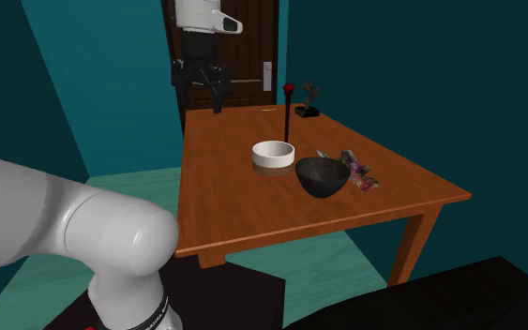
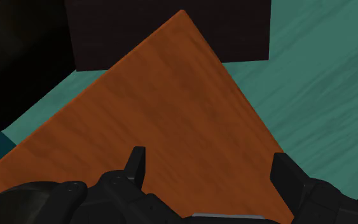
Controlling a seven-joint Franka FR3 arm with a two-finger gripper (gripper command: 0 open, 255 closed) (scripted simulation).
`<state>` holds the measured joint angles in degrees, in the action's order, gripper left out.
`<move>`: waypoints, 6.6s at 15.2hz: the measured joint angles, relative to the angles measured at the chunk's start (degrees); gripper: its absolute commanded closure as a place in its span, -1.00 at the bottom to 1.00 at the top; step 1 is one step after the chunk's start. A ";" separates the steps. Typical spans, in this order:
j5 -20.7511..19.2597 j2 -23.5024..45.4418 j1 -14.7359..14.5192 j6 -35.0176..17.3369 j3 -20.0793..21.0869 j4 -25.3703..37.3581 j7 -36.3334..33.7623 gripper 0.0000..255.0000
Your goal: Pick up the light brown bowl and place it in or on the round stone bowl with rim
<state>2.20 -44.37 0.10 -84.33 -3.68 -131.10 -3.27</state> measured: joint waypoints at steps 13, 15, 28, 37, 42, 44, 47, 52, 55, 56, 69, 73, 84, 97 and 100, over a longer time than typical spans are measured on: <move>0.12 20.80 -0.89 -16.77 0.57 3.86 0.21 -1.00; 0.07 24.42 -0.95 -18.75 0.56 5.51 0.32 -1.00; 0.20 52.86 -1.46 -27.96 0.95 24.65 0.24 -1.00; 0.13 67.16 -1.47 -29.43 1.08 37.40 0.03 -1.00; 0.23 68.53 -1.58 -32.84 1.18 35.34 -0.01 -1.00; 0.24 68.72 -1.56 -33.04 1.18 35.35 0.01 -1.00; 0.24 68.75 -1.56 -33.13 1.18 35.31 0.02 -1.00; 0.23 68.74 -1.55 -33.14 1.17 35.31 0.02 1.00; 0.22 68.70 -1.56 -33.12 1.17 35.35 0.02 1.00; 0.21 68.70 -1.57 -33.11 1.17 35.35 0.01 1.00; 0.06 66.49 -1.56 -27.34 1.10 38.82 -0.18 1.00; 0.00 65.85 -1.53 -24.43 1.07 41.10 -0.22 1.00; -0.12 64.71 -1.52 -16.60 1.03 47.79 -0.48 1.00; -0.23 58.70 1.21 -11.63 -0.52 46.66 3.61 1.00; -0.39 55.58 2.97 -12.42 -1.72 42.69 6.57 1.00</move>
<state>1.80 11.21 3.07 -96.75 -5.40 -88.41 3.30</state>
